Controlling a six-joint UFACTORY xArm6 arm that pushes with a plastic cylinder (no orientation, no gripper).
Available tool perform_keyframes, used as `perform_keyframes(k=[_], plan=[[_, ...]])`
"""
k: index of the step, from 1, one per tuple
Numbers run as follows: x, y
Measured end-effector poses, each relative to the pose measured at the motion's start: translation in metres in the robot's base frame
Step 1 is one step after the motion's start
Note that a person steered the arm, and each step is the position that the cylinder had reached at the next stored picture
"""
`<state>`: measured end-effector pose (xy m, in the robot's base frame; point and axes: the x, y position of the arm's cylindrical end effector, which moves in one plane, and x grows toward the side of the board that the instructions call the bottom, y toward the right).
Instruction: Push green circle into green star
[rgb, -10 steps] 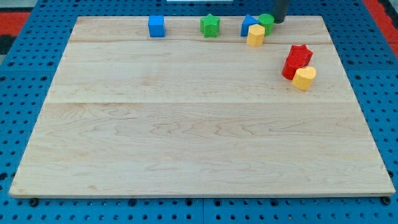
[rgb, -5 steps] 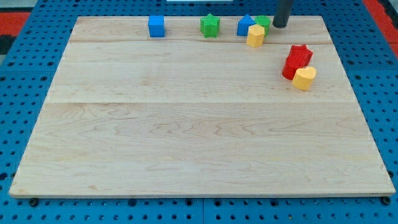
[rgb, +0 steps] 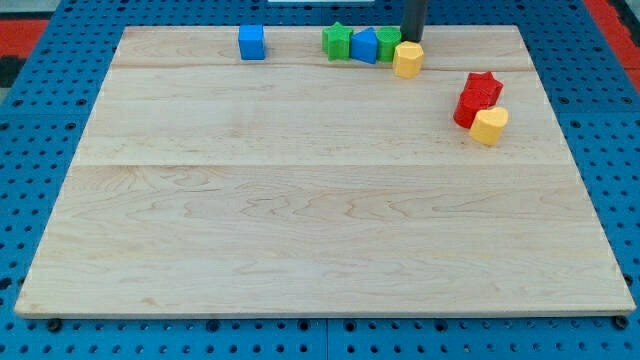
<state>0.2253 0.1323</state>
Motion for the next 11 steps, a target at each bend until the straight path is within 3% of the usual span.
perform_keyframes(k=[2,4,11], plan=[[0.022,0.006],[0.0,-0.011],[-0.014,-0.099]])
